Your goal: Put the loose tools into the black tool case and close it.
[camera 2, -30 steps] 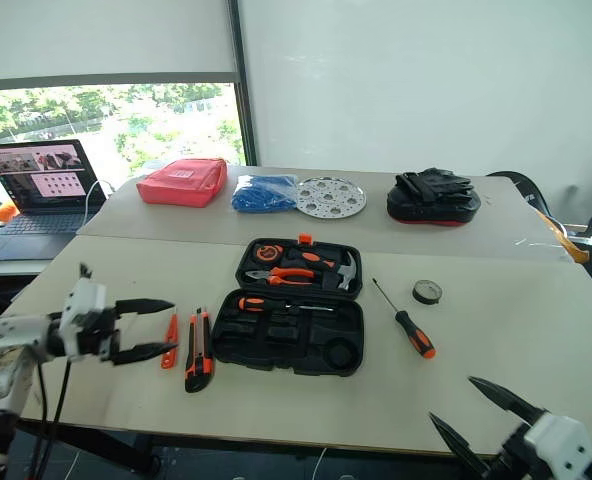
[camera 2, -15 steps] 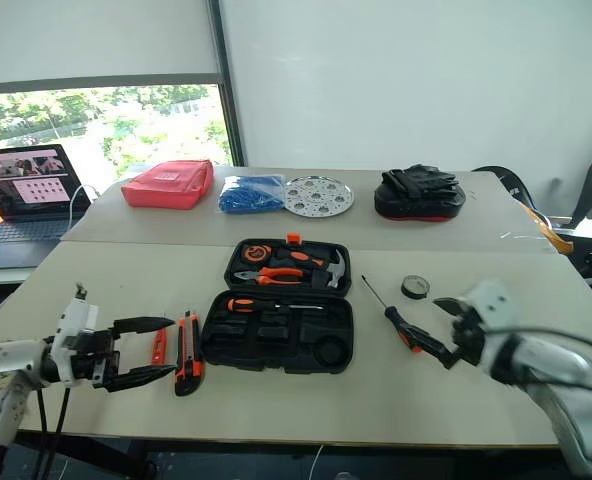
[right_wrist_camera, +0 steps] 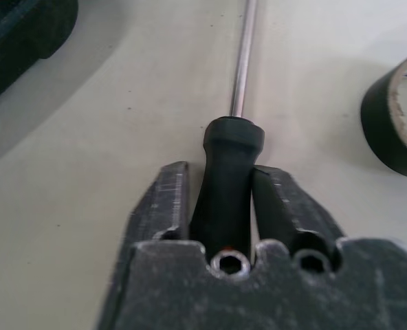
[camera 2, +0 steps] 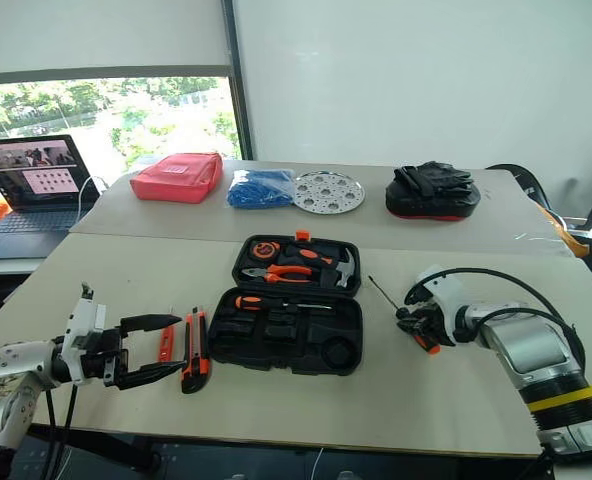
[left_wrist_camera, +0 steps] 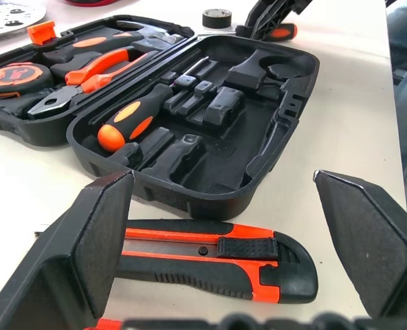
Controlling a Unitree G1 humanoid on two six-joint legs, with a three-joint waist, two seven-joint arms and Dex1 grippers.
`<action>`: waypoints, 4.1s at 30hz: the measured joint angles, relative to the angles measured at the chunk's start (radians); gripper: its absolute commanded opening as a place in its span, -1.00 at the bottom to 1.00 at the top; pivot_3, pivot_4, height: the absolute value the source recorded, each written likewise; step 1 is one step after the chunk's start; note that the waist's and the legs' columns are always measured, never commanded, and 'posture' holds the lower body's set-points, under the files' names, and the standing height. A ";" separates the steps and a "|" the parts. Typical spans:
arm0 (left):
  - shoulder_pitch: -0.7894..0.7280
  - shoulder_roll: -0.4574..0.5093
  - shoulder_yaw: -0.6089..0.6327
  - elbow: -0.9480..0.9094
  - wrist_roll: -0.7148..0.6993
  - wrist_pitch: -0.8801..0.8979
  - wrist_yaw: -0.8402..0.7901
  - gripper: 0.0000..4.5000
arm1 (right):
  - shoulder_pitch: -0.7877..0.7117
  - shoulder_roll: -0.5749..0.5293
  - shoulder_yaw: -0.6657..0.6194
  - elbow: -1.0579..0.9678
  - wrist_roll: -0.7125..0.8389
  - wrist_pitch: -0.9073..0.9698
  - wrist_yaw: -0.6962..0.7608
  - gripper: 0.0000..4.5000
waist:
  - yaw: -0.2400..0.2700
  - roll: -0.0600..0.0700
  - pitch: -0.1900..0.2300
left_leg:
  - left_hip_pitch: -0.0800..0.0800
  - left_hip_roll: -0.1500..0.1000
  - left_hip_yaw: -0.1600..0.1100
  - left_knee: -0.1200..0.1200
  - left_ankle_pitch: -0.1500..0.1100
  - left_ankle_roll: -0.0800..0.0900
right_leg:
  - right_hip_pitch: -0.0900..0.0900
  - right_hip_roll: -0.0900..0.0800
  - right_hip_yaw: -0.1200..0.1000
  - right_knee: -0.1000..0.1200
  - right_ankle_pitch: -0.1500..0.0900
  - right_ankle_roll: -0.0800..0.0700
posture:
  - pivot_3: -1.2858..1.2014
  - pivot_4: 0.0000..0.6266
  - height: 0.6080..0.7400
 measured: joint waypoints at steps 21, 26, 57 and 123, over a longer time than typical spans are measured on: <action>0.085 -0.015 0.039 -0.053 -0.034 0.000 0.075 1.00 | -0.327 0.273 0.327 0.028 -0.194 -0.360 0.290 -0.69 | -0.017 0.000 0.001 | 0.001 0.002 0.000 0.000 0.000 0.000 | 0.000 0.001 -0.002 0.001 0.003 -0.003 | 0.03 -0.52 1.00; 0.107 -0.017 0.040 -0.062 -0.035 0.000 0.086 1.00 | -0.335 0.294 0.363 0.118 -0.271 -0.412 0.300 -0.69 | -0.016 0.000 0.001 | 0.000 0.002 0.000 0.000 0.000 0.000 | -0.002 0.001 -0.002 0.001 0.003 -0.003 | 0.03 -0.52 1.00; 0.108 -0.017 0.040 -0.071 -0.034 0.000 0.111 1.00 | -0.347 0.328 0.272 0.151 -0.274 -0.445 0.401 -0.82 | -0.028 0.000 0.001 | 0.003 0.002 0.000 0.000 0.001 -0.001 | 0.000 0.001 -0.002 0.002 0.003 -0.003 | 0.03 -0.52 1.00; -0.172 -0.251 0.218 -0.510 -0.145 1.485 1.327 0.52 | 0.241 0.323 -0.177 -0.153 0.211 -0.906 0.506 1.00 | -0.024 -0.004 0.002 | 0.024 0.001 -0.004 -0.003 -0.003 -0.006 | 0.019 -0.001 -0.001 0.000 0.002 -0.002 | 0.03 -0.52 1.00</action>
